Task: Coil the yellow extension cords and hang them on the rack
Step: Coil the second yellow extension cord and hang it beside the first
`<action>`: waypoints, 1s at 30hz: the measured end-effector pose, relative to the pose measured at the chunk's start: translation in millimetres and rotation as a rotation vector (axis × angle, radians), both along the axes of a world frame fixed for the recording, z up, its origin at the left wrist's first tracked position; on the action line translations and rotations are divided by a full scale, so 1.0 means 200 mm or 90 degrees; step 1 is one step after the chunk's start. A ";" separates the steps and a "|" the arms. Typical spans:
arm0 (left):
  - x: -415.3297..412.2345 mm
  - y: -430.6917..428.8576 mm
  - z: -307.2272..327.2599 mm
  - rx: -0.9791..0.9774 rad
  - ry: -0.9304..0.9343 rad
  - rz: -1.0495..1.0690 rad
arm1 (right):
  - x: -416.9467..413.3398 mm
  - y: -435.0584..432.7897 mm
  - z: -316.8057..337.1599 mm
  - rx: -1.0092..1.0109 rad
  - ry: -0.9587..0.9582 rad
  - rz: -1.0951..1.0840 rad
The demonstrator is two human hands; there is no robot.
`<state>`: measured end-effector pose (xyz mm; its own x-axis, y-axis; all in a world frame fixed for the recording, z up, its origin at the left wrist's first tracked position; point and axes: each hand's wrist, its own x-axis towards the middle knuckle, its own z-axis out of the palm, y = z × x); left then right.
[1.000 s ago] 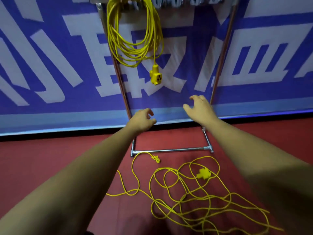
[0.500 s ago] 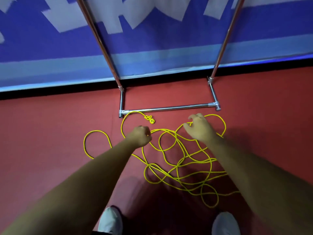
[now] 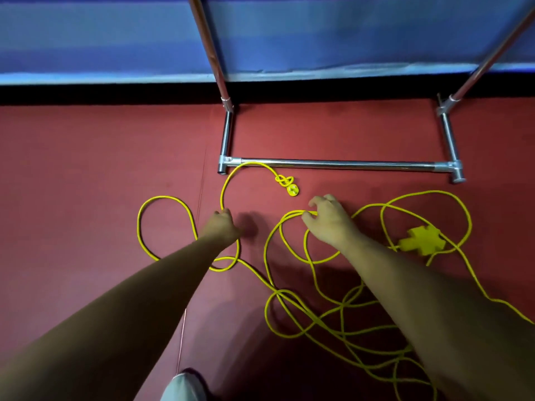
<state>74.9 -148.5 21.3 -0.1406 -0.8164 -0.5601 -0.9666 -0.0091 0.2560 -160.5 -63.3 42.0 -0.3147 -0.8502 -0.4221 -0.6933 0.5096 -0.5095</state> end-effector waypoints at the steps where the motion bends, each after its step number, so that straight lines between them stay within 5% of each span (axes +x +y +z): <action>1: 0.01 -0.01 -0.06 0.008 -0.006 0.037 | 0.03 -0.03 -0.04 -0.001 -0.002 0.008; 7: 0.07 0.10 -0.32 0.038 -0.021 -0.031 | 0.20 -0.16 -0.23 -0.006 0.002 0.064; 13: 0.14 0.31 -0.32 0.000 0.157 -0.138 | 0.32 -0.17 -0.34 -0.005 -0.078 -0.022; 18: 0.08 0.39 -0.03 0.068 0.319 -0.276 | 0.39 -0.16 -0.17 0.220 -0.719 -0.388; 21: 0.03 0.41 0.14 0.108 0.369 -0.285 | 0.37 -0.16 0.00 0.182 -0.839 -0.427; 26: -0.01 0.38 0.42 0.278 0.481 -0.102 | 0.26 -0.11 0.40 0.059 -0.739 -0.346; 30: -0.09 0.29 0.77 0.416 0.647 0.306 | 0.19 0.03 0.80 -0.016 -0.687 -0.258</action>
